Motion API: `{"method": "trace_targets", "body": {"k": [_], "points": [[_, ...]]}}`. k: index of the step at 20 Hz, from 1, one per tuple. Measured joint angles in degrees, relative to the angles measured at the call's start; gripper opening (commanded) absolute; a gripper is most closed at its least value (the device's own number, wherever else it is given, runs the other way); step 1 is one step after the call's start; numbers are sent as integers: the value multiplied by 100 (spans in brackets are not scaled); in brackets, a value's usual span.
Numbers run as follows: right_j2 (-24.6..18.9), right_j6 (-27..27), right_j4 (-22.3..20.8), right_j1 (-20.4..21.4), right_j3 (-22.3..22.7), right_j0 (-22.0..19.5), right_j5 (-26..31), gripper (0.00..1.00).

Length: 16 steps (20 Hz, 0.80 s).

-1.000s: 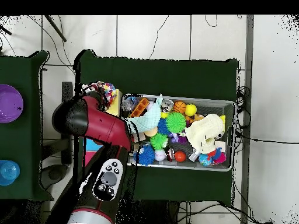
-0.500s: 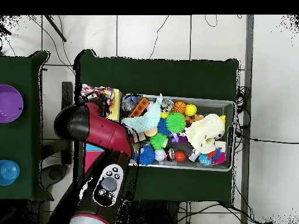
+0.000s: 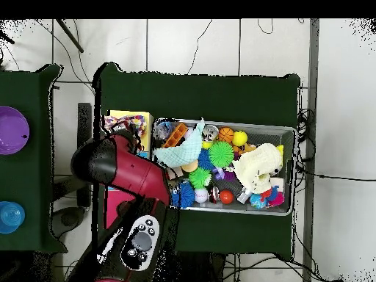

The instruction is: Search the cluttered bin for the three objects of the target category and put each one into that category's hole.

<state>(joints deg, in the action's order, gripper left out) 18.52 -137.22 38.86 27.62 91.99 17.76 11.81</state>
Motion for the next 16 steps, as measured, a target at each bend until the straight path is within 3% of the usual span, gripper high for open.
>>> {"method": "trace_targets", "body": {"k": [16], "points": [[-165, 0, 0, 177, 255, -179, -21, 0]]}}
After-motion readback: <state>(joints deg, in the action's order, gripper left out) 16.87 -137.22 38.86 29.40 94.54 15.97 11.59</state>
